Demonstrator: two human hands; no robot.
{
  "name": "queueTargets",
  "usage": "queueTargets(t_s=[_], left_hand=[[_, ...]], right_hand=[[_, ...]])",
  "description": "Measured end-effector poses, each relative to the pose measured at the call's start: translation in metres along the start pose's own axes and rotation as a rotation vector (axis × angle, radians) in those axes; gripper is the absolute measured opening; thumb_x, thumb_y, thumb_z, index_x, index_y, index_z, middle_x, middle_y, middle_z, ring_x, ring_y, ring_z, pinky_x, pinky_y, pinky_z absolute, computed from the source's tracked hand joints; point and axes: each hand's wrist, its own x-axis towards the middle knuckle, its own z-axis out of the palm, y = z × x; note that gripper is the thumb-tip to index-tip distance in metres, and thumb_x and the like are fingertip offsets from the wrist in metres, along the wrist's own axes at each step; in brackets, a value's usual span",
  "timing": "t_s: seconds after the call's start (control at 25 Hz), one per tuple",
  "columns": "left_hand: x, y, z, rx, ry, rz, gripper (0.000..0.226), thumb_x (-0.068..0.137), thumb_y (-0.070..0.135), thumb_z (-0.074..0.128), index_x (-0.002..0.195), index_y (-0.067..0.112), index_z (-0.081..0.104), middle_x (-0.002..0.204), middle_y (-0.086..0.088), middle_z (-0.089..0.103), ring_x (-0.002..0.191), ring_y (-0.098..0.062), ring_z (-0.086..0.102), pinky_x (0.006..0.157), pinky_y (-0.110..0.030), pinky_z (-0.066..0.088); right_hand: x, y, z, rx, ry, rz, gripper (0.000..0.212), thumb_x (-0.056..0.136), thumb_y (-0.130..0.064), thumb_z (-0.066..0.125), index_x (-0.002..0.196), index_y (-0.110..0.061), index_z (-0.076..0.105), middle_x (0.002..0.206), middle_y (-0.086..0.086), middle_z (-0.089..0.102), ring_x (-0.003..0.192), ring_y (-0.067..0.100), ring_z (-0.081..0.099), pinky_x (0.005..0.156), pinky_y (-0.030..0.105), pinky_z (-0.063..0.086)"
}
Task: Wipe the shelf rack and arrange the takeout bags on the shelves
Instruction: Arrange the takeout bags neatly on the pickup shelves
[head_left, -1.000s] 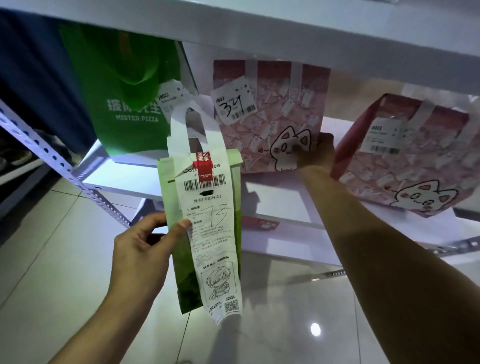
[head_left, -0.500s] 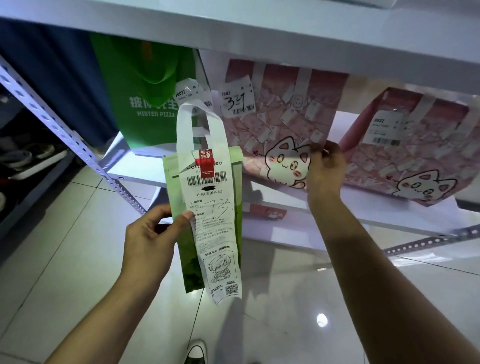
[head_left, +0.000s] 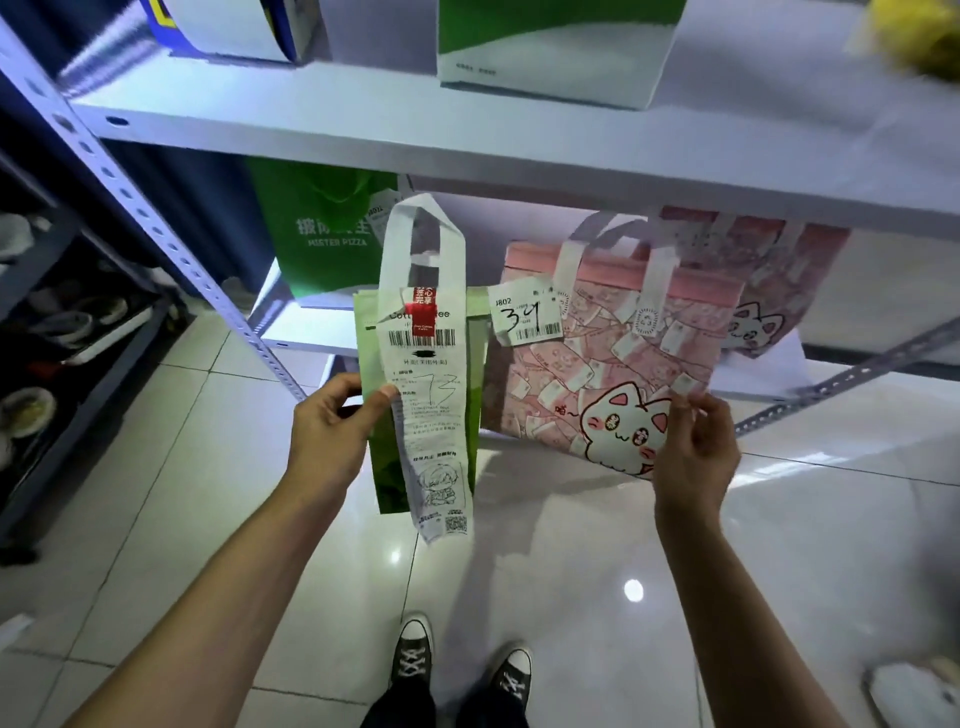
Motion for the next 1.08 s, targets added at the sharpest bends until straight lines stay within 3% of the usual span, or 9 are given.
queueTargets(t_s=[0.12, 0.28, 0.44, 0.68, 0.88, 1.0, 1.08], left_hand=[[-0.015, 0.015, -0.002, -0.014, -0.027, 0.002, 0.008, 0.092, 0.022, 0.07, 0.099, 0.02, 0.074, 0.098, 0.006, 0.078, 0.079, -0.006, 0.071, 0.067, -0.022, 0.055], [-0.041, 0.041, 0.002, -0.033, -0.066, -0.037, 0.013, 0.093, 0.018, 0.068, 0.104, 0.011, 0.072, 0.103, -0.006, 0.077, 0.093, -0.026, 0.071, 0.074, -0.039, 0.057], [-0.056, 0.082, 0.01, -0.001, -0.17, -0.093, 0.013, 0.094, 0.022, 0.068, 0.104, 0.014, 0.07, 0.108, -0.01, 0.075, 0.095, -0.032, 0.07, 0.08, -0.064, 0.057], [-0.067, 0.13, 0.034, 0.019, -0.226, 0.014, 0.015, 0.092, 0.025, 0.069, 0.104, 0.016, 0.071, 0.108, -0.006, 0.076, 0.1, -0.033, 0.071, 0.088, -0.055, 0.058], [-0.077, 0.148, 0.057, -0.009, -0.247, 0.062, 0.01, 0.091, 0.025, 0.071, 0.097, 0.018, 0.073, 0.093, 0.005, 0.078, 0.095, -0.027, 0.073, 0.076, -0.043, 0.06], [-0.087, 0.149, 0.074, -0.009, -0.207, 0.064, 0.011, 0.09, 0.024, 0.072, 0.097, 0.016, 0.072, 0.097, 0.0, 0.078, 0.097, -0.031, 0.072, 0.082, -0.051, 0.06], [-0.092, 0.15, 0.085, 0.003, -0.161, 0.051, 0.015, 0.089, 0.025, 0.072, 0.1, 0.015, 0.072, 0.102, -0.004, 0.077, 0.098, -0.034, 0.071, 0.086, -0.055, 0.059]], right_hand=[[-0.014, -0.015, -0.045, -0.06, 0.059, 0.016, 0.011, 0.099, -0.035, 0.057, 0.089, -0.038, 0.059, 0.094, -0.004, 0.074, 0.085, 0.019, 0.074, 0.06, 0.038, 0.063], [-0.032, -0.058, -0.093, -0.05, 0.095, -0.012, 0.012, 0.1, -0.033, 0.058, 0.088, -0.033, 0.06, 0.092, -0.001, 0.073, 0.086, 0.025, 0.072, 0.065, 0.045, 0.062], [-0.031, -0.13, -0.119, 0.049, 0.104, -0.099, 0.013, 0.1, -0.028, 0.059, 0.087, -0.029, 0.061, 0.089, -0.001, 0.073, 0.086, 0.026, 0.069, 0.069, 0.043, 0.059], [-0.011, -0.222, -0.151, 0.21, 0.165, -0.271, 0.017, 0.098, -0.027, 0.062, 0.082, -0.034, 0.061, 0.088, -0.001, 0.07, 0.084, 0.02, 0.065, 0.069, 0.038, 0.056], [0.044, -0.269, -0.165, 0.259, 0.167, -0.303, 0.015, 0.098, -0.028, 0.062, 0.084, -0.03, 0.058, 0.087, -0.004, 0.071, 0.075, 0.013, 0.065, 0.057, 0.027, 0.056], [0.084, -0.282, -0.164, 0.249, 0.153, -0.297, 0.014, 0.099, -0.027, 0.061, 0.086, -0.029, 0.056, 0.079, -0.011, 0.071, 0.069, 0.008, 0.064, 0.051, 0.025, 0.055], [0.112, -0.287, -0.161, 0.236, 0.133, -0.296, 0.015, 0.099, -0.027, 0.059, 0.085, -0.029, 0.055, 0.078, -0.012, 0.07, 0.068, 0.008, 0.064, 0.055, 0.03, 0.056]])
